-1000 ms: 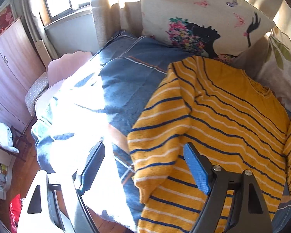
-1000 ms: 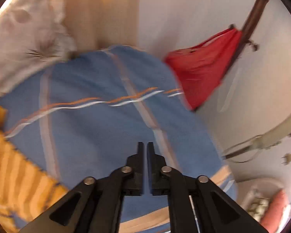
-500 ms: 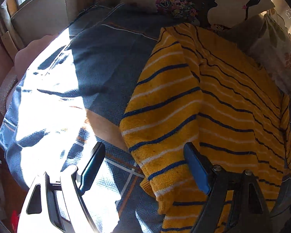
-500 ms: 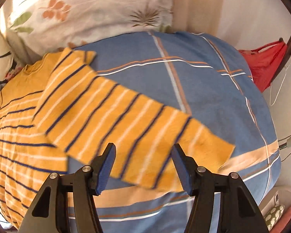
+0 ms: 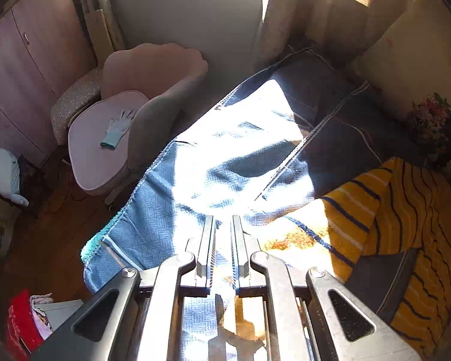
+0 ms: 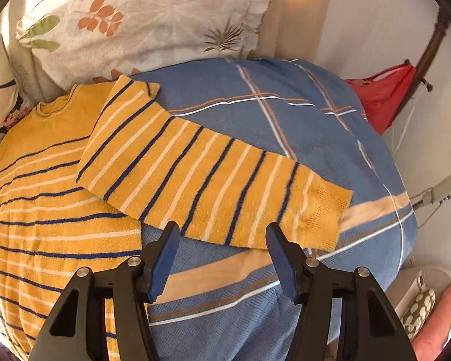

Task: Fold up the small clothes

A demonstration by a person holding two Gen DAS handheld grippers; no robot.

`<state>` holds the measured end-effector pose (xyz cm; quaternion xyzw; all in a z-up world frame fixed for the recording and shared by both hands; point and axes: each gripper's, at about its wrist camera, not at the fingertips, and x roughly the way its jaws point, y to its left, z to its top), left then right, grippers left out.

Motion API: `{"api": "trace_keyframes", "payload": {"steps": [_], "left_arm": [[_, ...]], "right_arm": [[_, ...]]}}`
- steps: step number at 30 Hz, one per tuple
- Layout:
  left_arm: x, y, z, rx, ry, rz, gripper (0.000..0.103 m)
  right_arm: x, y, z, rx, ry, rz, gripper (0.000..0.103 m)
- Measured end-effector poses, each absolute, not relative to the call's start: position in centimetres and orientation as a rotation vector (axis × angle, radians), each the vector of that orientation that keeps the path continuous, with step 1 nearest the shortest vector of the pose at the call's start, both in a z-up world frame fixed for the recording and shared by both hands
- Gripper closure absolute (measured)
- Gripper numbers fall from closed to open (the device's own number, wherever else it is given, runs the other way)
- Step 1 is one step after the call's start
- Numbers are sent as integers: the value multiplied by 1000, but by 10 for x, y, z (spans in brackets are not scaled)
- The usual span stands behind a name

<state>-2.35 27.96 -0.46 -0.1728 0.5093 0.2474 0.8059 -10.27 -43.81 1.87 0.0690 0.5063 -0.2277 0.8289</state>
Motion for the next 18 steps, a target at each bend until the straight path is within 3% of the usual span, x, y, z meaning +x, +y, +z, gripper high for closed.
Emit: {"api": "trace_keyframes", "payload": {"steps": [2,5,10,13,16,17,18], "left_arm": [[-30,299,-1,-408,1065,526,91],[-42,298,3,-399,1034,509,67],[-66,266,9,-390,1015,447,63],[-75,234,15,-408,994,425,50],[-89,209,23,-436,992,427,50],[-95,202,26,-446,989,428,50],[-99,194,30,-449,979,431,50]], "right_arm": [[-111,-445,22,186,1064,-512,39],[-123,-468,17,291,1072,-568,38],[-126,-510,0,377,1083,-658,37],[-112,-536,-18,380,1134,-690,33],[-104,-551,-29,424,1161,-654,32],[-100,-551,-27,417,1166,-607,37],[-97,-550,-25,401,1174,-557,67]]}}
